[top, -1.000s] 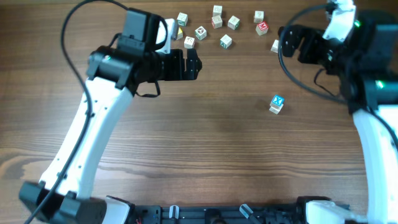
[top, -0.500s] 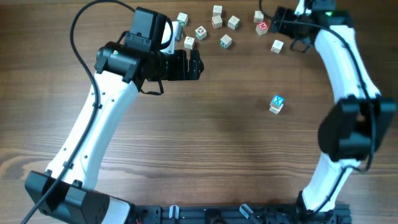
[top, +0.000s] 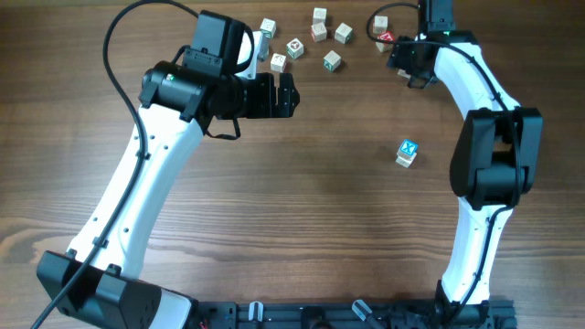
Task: Form a tower
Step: 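Lift the left arm away and reach the right arm toward the cluster, then grasp a white block with a green letter using the right gripper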
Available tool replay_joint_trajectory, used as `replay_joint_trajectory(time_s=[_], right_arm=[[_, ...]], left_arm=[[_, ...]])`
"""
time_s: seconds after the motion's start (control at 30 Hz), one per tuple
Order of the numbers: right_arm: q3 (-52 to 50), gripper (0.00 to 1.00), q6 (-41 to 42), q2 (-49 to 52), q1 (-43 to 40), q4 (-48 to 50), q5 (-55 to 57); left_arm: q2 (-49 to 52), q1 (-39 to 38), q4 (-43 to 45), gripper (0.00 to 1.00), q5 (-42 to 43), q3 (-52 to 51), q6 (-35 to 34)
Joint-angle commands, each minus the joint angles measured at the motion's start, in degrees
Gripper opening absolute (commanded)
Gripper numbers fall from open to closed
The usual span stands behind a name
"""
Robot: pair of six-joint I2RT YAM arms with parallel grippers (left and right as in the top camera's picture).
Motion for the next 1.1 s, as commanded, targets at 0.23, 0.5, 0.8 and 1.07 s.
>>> replay_joint_trajectory(time_s=[0.23,0.5,0.8,1.07], right_arm=[[-0.7,0.6,0.52,1.14,0.15,-1.09,4.98],[-0.7,0.57,-2.32,5.31,0.13,0.57,0.22],[0.63,0.19,-7.52,4.55,0.07,-0.98,-14.36],[-4.39,0.34,-14.86,3.65,0.04,-5.55,-32.83]], left_arm=[[0.15,-0.2,0.0,1.0,0.87,-0.17,-0.28],[0.15,-0.2,-0.02,1.0,0.87,-0.17,-0.26],[0.15,-0.2,-0.02,1.0,0.87,-0.17,-0.28],[0.15,-0.2,0.0,1.0,0.87,-0.17,-0.28]])
